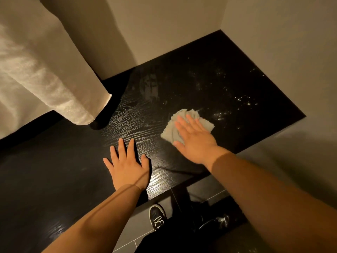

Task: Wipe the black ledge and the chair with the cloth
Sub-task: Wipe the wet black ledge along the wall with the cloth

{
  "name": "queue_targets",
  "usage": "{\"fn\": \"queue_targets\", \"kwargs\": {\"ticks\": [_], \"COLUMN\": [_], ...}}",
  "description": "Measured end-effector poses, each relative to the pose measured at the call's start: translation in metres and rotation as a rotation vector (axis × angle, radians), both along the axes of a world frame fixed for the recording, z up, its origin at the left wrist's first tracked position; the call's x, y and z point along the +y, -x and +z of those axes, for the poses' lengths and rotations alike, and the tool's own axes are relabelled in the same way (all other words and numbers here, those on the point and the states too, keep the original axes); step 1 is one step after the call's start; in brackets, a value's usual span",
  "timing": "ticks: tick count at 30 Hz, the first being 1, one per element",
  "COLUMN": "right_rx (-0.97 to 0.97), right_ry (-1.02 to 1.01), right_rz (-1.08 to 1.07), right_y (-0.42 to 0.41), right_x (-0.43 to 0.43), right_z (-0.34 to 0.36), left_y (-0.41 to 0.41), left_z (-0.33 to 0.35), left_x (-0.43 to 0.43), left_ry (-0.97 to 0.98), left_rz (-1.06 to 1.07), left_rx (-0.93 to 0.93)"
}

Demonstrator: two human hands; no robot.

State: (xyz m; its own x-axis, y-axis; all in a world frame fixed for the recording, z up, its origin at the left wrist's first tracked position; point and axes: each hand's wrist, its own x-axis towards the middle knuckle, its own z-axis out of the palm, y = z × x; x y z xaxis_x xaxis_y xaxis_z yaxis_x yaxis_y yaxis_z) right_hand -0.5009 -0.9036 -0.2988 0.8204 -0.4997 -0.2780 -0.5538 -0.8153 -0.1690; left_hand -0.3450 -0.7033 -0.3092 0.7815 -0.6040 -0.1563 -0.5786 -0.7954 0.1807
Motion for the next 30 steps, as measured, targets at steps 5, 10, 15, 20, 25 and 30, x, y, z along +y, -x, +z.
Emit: {"fn": "queue_targets", "kwargs": {"ticks": [5, 10, 15, 20, 25, 30], "right_rx": [0.045, 0.004, -0.022, 0.063, 0.045, 0.033], "right_ry": [-0.032, -0.032, 0.058, -0.003, -0.007, 0.072], "right_rz": [-0.241, -0.062, -0.201, -0.343, -0.054, -0.140], "right_y": [-0.010, 0.016, 0.005, -0.024, 0.008, -0.006], "right_x": [-0.015, 0.044, -0.016, -0.025, 0.037, -0.021], "right_z": [0.008, 0.007, -0.001, 0.005, 0.011, 0.015], "left_y": [-0.002, -0.002, -0.002, -0.002, -0.003, -0.005], "left_z": [-0.001, -0.001, 0.000, 0.003, 0.002, 0.009], "left_x": [0.001, 0.001, 0.000, 0.000, 0.001, -0.004], "left_ry": [-0.011, -0.017, -0.036, -0.048, -0.071, -0.103], "left_rz": [0.004, 0.010, 0.009, -0.003, -0.023, -0.015], "left_rx": [0.003, 0.013, 0.016, 0.036, 0.036, 0.089]}}
